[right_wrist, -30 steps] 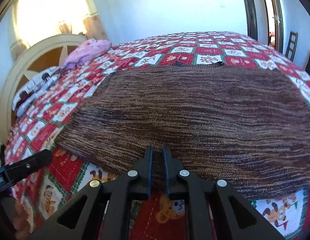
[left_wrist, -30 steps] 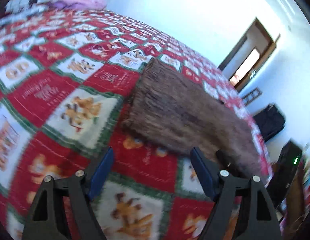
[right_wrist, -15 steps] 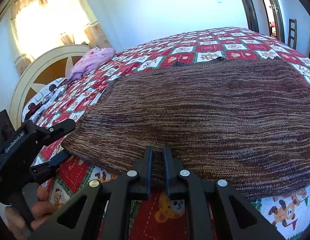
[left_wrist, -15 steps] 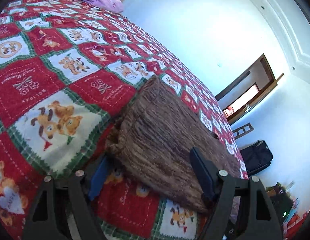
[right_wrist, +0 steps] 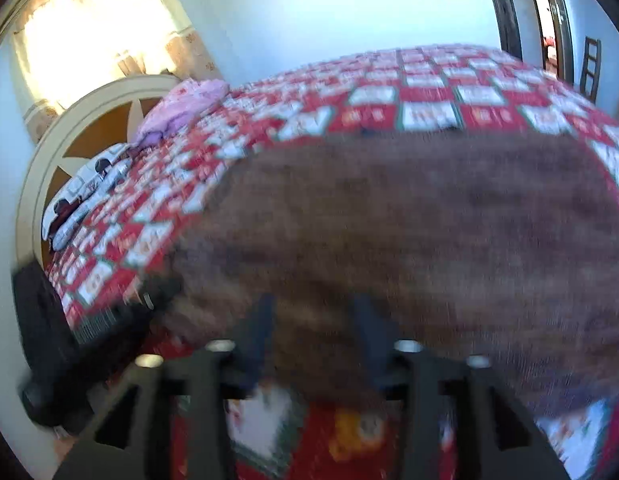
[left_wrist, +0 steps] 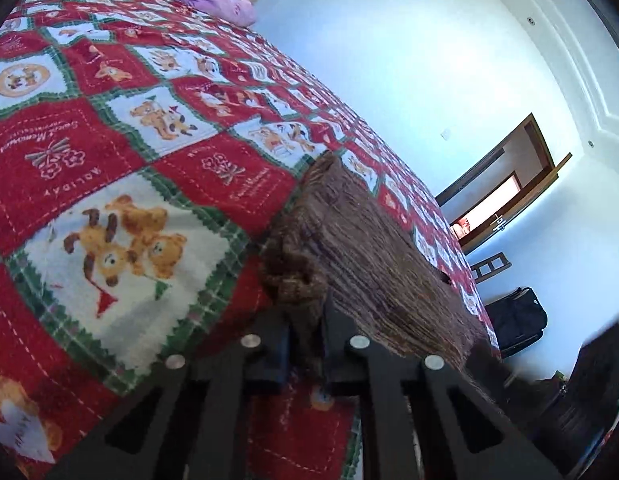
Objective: Fold small clothes
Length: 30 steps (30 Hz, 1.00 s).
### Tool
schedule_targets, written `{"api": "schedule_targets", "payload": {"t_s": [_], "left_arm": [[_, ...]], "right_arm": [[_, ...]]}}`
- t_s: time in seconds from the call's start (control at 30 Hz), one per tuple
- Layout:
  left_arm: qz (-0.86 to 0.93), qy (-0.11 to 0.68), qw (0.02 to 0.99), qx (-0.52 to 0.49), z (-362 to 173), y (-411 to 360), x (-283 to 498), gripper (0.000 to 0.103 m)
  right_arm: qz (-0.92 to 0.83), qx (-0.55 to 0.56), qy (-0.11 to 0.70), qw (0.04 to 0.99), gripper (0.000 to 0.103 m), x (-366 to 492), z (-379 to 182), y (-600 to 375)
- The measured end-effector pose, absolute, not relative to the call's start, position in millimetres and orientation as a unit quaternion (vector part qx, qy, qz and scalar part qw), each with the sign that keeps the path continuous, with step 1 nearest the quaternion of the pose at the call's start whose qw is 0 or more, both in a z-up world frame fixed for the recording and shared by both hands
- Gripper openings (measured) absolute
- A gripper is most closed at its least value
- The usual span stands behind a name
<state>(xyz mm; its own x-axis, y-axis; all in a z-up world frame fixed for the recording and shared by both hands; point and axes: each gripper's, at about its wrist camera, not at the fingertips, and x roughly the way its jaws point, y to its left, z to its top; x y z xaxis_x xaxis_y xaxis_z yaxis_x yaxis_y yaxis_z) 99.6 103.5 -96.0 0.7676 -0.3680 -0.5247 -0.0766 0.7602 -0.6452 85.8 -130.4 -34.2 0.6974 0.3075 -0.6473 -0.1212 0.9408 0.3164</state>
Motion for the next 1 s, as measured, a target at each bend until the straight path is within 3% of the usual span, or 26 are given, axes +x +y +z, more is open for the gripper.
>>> {"api": "schedule_targets", "payload": {"t_s": [0.2,0.53,0.6,0.67,0.77,1.0], "left_arm": [[-0.094,0.319,0.876,-0.350,-99.0,106.5,97.9,0.016],[-0.107,0.310,0.874,-0.358,-101.1,109.5,94.5,0.016],[-0.108,0.311,0.873,-0.359,-101.4,109.6,93.8,0.016],[-0.106,0.312,0.874,-0.356,-101.0,108.8,93.0,0.016],[-0.102,0.314,0.876,-0.352,-100.6,107.5,95.0,0.015],[-0.102,0.332,0.897,-0.272,-81.5,91.2,100.0,0.013]], "right_arm": [[0.153,0.095,0.397,0.900,0.069,170.8,-11.7,-83.8],[0.125,-0.113,0.464,0.870,0.069,257.3,-63.4,36.6],[0.115,-0.138,0.452,0.874,0.061,253.2,-66.1,40.7],[0.108,-0.141,0.447,0.877,0.038,252.0,-64.1,36.4],[0.116,-0.108,0.451,0.878,0.019,254.9,-59.4,18.2],[0.164,0.026,0.459,0.873,0.012,252.9,-42.7,-19.2]]}}
